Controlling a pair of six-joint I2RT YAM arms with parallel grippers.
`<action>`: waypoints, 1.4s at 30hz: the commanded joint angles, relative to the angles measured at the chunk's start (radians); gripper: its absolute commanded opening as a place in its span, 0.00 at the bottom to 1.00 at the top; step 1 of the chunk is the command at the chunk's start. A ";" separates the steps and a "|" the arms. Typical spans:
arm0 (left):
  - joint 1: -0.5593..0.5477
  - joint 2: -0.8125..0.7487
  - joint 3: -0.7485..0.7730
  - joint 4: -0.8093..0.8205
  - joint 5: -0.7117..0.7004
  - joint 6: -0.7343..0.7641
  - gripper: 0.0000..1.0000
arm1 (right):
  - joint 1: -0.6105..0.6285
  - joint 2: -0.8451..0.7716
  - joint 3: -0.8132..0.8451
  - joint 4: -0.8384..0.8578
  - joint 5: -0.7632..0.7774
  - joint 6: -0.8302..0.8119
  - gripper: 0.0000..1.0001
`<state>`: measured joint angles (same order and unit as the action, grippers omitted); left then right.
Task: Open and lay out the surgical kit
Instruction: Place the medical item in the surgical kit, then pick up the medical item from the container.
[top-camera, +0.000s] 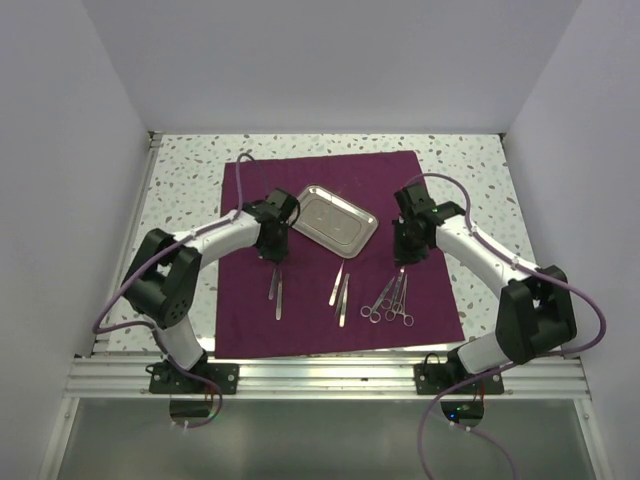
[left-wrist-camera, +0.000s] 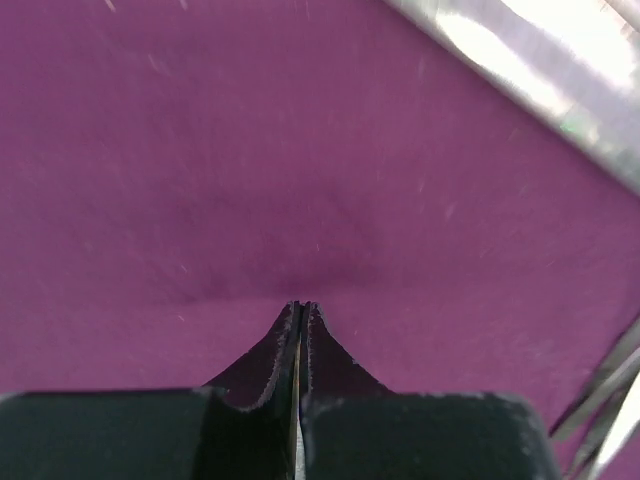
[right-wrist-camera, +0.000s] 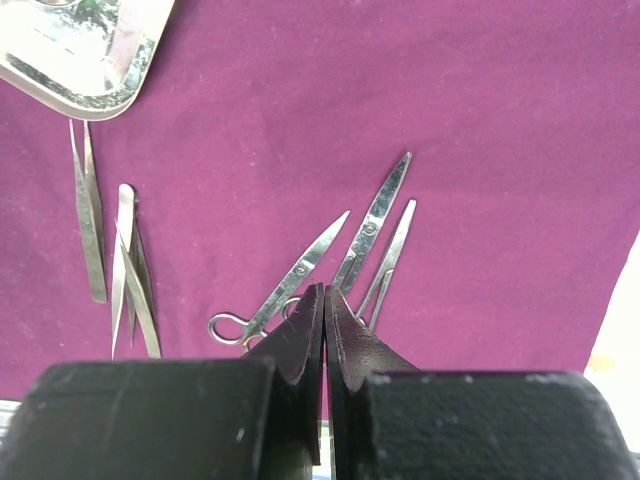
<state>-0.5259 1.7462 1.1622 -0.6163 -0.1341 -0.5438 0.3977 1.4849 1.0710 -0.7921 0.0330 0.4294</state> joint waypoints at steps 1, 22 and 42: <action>-0.042 -0.045 -0.053 0.061 -0.067 -0.059 0.00 | -0.003 -0.049 -0.011 0.001 -0.010 -0.015 0.00; -0.088 0.093 0.288 -0.071 -0.144 -0.022 0.38 | -0.003 -0.152 -0.094 -0.012 0.016 0.028 0.00; -0.039 0.745 1.070 -0.049 -0.095 0.051 0.34 | -0.003 -0.344 -0.212 -0.090 0.018 0.123 0.00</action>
<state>-0.5747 2.4851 2.2326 -0.7315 -0.2558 -0.4870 0.3977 1.1736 0.8761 -0.8520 0.0391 0.5270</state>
